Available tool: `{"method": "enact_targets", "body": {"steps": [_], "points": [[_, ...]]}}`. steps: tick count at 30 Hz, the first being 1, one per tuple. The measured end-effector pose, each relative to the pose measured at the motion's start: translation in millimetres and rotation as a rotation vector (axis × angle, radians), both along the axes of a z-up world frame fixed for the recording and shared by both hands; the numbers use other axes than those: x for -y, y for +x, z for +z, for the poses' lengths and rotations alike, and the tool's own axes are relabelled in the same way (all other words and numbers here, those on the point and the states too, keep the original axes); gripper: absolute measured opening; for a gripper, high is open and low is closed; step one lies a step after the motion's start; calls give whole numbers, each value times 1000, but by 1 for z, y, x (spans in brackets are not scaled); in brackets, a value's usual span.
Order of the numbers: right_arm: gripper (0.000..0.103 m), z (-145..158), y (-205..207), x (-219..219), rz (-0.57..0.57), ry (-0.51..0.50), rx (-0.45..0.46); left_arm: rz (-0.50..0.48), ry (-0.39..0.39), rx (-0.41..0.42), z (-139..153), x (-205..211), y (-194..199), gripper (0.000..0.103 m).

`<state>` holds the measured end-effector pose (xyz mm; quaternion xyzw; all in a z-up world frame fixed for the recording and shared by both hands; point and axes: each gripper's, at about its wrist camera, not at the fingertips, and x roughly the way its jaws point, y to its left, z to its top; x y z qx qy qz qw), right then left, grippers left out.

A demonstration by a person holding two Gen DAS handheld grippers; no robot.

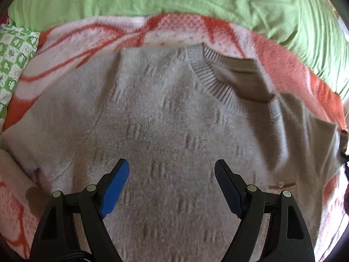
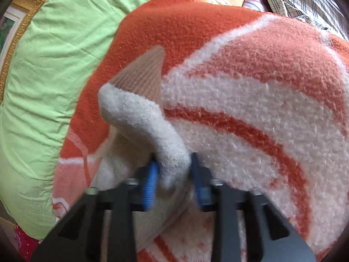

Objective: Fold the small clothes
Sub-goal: 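Grasp one sleeve cuff with the right tool while the left tool approaches the other sleeve, then grasp the brown sleeve cuff with the left tool and fold it across the body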

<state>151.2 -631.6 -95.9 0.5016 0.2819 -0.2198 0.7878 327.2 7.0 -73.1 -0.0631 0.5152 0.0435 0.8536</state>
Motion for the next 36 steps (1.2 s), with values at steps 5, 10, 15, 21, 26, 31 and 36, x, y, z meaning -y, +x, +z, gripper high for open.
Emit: {"method": "enact_targets", "body": {"steps": [5,10,15,21,26,31,36], "points": [[10,69,2,-66,122,-169,166,1,14,-38,-16,-3,-3,81],[10,128,39,-198,435,-284,309,25,-26,-20,-3,-13,-19,81],[10,121,88,-335,763,-333,293,49,-40,9,16,-29,-48,81],[29,74,114,-424,1036,-326,146,61,-86,-8,17,-41,-72,81],[56,72,87,-391,971,-276,190,36,-192,-56,4,-26,-61,82],[56,74,59,-343,836,-264,174,19,-283,-76,-3,11,-30,83],[56,69,44,-319,733,-235,160,-37,-1,-133,-17,80,15,67]]}}
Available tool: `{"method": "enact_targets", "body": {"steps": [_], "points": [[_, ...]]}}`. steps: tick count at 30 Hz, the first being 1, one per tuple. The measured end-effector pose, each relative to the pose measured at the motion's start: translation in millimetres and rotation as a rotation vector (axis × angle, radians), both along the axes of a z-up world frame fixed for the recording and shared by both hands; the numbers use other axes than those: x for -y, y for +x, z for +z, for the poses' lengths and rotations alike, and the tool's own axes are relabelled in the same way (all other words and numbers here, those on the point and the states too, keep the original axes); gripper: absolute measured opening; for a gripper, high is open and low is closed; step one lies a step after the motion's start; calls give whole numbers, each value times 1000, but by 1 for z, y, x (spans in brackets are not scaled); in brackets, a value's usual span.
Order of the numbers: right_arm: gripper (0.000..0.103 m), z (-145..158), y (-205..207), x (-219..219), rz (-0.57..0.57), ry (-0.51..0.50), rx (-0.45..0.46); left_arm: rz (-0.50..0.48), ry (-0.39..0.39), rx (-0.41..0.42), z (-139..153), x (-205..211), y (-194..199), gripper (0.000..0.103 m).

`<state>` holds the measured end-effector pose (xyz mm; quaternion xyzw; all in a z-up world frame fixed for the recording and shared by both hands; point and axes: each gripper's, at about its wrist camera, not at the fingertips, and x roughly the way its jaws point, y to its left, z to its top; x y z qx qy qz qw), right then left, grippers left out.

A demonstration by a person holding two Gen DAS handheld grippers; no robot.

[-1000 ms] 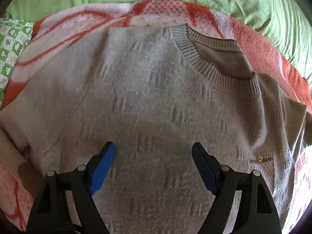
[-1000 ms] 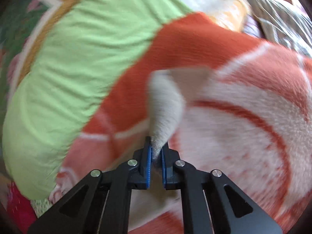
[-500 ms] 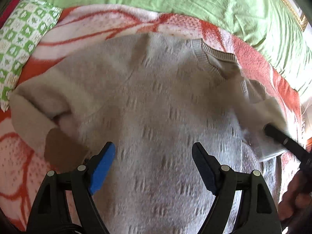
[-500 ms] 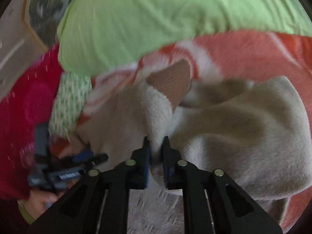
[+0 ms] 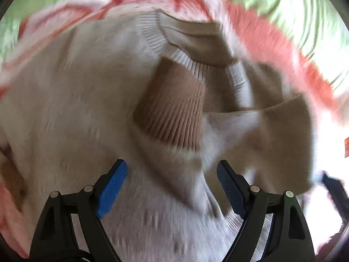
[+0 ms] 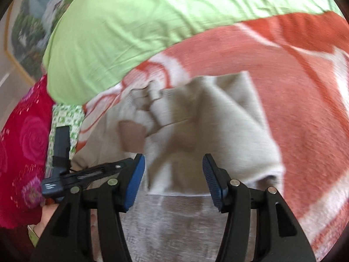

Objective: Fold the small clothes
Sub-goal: 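Grasp the brown sleeve cuff with the left tool and fold it across the body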

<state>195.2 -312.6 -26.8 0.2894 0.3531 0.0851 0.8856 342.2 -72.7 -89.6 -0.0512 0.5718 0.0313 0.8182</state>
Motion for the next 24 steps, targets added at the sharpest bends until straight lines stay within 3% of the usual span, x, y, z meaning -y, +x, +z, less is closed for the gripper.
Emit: {"method": "enact_targets", "body": {"steps": [1,3,4,6,8,10,14,18,20,22,23,24], "points": [[56,-1,-1,4,-15,11,-5,-12,39,-18,-6,6,7,50],[56,1,-4,12,-44,25,-8,4,-20,6,1,-1,8,23],[56,3,-6,15,-54,29,-3,14,-55,29,9,-10,4,17],[56,8,-12,21,-72,27,16,38,-79,67,24,-32,-12,18],[56,12,-15,25,-84,25,28,69,-86,80,30,-53,-28,27],[56,13,-18,28,-98,26,30,105,-101,35,22,-77,-44,29],[56,8,-18,27,-102,28,14,156,-181,21,15,-90,-56,63],[56,5,-16,24,-96,17,8,246,-277,27,12,-96,-54,72],[56,4,-15,25,-99,8,6,275,-250,18,9,-91,-48,71],[56,2,-12,29,-110,-11,5,297,-219,10,5,-98,-42,52],[56,1,-10,31,-115,-20,4,292,-215,18,6,-104,-43,33],[56,0,-7,35,-125,-34,-1,260,-220,45,9,-103,-45,21]]}}
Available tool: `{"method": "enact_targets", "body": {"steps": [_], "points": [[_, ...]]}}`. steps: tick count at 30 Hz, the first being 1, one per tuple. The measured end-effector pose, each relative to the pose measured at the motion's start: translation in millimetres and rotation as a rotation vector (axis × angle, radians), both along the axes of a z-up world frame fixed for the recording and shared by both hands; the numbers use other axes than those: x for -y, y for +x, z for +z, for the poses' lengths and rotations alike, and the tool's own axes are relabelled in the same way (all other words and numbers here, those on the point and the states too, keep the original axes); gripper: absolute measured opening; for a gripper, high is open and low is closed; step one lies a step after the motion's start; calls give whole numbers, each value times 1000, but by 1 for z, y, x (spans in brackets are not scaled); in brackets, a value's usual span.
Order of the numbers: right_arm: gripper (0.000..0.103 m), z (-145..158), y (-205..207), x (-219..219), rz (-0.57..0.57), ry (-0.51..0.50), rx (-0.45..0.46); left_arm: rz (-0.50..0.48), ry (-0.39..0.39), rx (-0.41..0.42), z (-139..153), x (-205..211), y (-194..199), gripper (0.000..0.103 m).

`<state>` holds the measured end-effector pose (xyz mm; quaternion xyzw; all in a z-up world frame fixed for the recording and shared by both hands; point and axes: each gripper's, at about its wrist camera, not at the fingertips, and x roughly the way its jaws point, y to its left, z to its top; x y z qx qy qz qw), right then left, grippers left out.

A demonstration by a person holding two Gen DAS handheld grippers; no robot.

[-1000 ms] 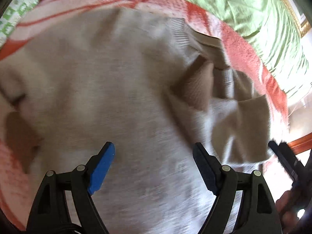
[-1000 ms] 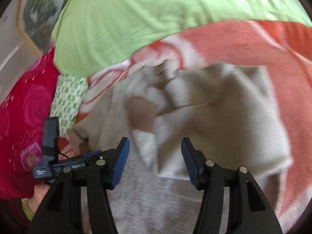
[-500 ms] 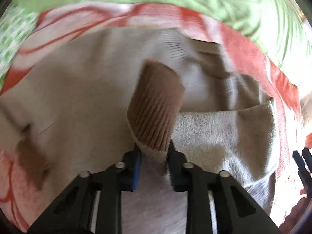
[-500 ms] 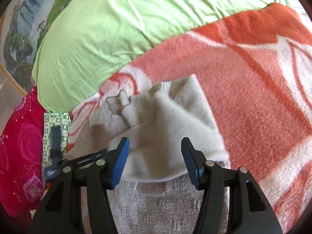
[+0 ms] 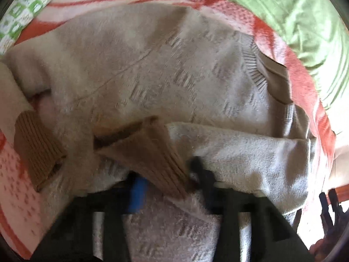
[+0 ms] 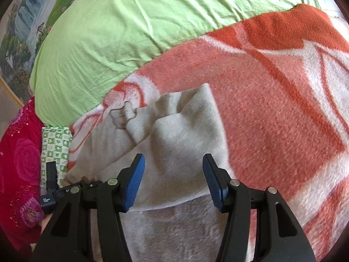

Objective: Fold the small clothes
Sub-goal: 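Grasp the brown sleeve cuff with the left tool and fold it across the body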

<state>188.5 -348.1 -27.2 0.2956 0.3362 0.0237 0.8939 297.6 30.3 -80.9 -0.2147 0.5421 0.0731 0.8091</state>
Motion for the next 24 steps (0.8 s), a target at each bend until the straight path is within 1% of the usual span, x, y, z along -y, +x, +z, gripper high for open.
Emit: {"method": "enact_targets", "body": {"steps": [1,2,4,5,6,8,10,11,12,13,14,15,16,17,19,22,23,24], "points": [[56,-3,6,7,-16,-18,-16,-23,-6,28,4,0,-3,16],[56,-4,10,11,-24,-23,-24,-44,-19,64,9,-3,-7,14],[56,-10,22,23,-42,-28,-36,-77,-67,159,23,-7,-13,13],[56,-13,31,28,-44,-31,-45,-88,-84,192,31,-8,-18,12],[56,-17,40,30,-36,-28,-59,-108,-99,247,42,-8,-21,12],[56,-22,55,30,-11,-22,-74,-133,-99,304,57,-5,-17,12],[56,-31,73,25,14,-34,-102,-147,-110,334,66,-11,-21,11],[49,-35,78,23,29,-21,-125,-157,-113,345,69,-10,-16,11],[6,-37,82,22,39,-15,-145,-163,-111,360,75,-13,-17,11],[8,-32,83,23,26,-28,-150,-173,-110,382,82,-15,-21,11],[8,-25,78,26,13,-26,-120,-183,-114,416,93,-18,-22,11],[8,-10,70,32,-14,-24,-67,-192,-115,448,100,-18,-22,11],[8,-2,65,36,-31,-34,-48,-199,-114,467,106,-17,-21,11],[8,3,62,39,-45,-48,-39,-205,-95,464,103,-16,-16,11],[8,1,61,43,-50,-82,-59,-218,-63,427,85,-15,-7,11],[8,-19,67,45,-47,-84,-114,-237,-4,329,44,-17,1,11],[8,-24,70,42,-53,-88,-133,-244,7,314,37,-18,-1,11],[8,-28,71,39,-52,-100,-144,-260,38,290,26,-18,-1,11]]}}
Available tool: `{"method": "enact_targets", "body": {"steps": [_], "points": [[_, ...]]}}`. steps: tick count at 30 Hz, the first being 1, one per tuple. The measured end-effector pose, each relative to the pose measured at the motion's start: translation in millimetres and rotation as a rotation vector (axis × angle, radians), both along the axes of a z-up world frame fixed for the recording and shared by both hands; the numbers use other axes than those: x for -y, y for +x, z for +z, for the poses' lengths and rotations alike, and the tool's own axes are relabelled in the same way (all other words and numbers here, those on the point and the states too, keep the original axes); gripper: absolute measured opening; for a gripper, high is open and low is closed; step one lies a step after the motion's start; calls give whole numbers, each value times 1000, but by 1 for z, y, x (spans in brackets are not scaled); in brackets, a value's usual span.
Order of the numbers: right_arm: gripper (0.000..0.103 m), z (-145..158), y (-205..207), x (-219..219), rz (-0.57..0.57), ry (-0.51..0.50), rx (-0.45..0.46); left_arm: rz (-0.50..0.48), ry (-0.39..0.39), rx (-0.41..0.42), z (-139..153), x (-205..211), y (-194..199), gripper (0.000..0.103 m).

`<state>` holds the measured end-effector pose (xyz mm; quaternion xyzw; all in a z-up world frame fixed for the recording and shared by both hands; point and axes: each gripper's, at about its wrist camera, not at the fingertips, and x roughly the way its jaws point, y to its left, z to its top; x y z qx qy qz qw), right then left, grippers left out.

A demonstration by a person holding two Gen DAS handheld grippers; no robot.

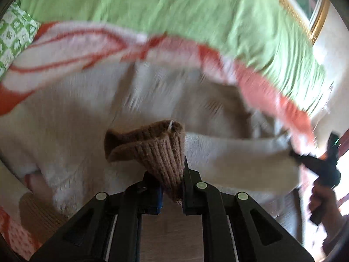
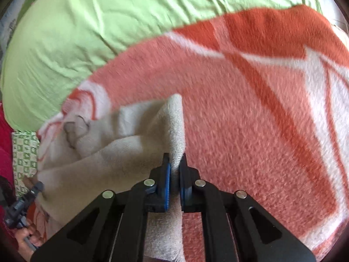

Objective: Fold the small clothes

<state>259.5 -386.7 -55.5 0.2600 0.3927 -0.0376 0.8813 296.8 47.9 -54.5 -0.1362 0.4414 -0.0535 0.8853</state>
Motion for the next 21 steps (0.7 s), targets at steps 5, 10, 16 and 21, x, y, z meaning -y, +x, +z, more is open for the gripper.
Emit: {"method": "enact_targets", "body": {"steps": [5,10,16,21], "points": [[8,-3,-2,-4,-1,-22,-6,-50,120,-6,-11,1,-10,22],[21,31,-16,-26,-14,-141,8,-39,136,-4,-2,-14,-28,37],[43,54,-45,-85,148,-67,103,44,121,-39,7,-39,-63,40],[43,12,-40,-127,286,10,-59,176,60,-65,25,-78,-98,64]]}}
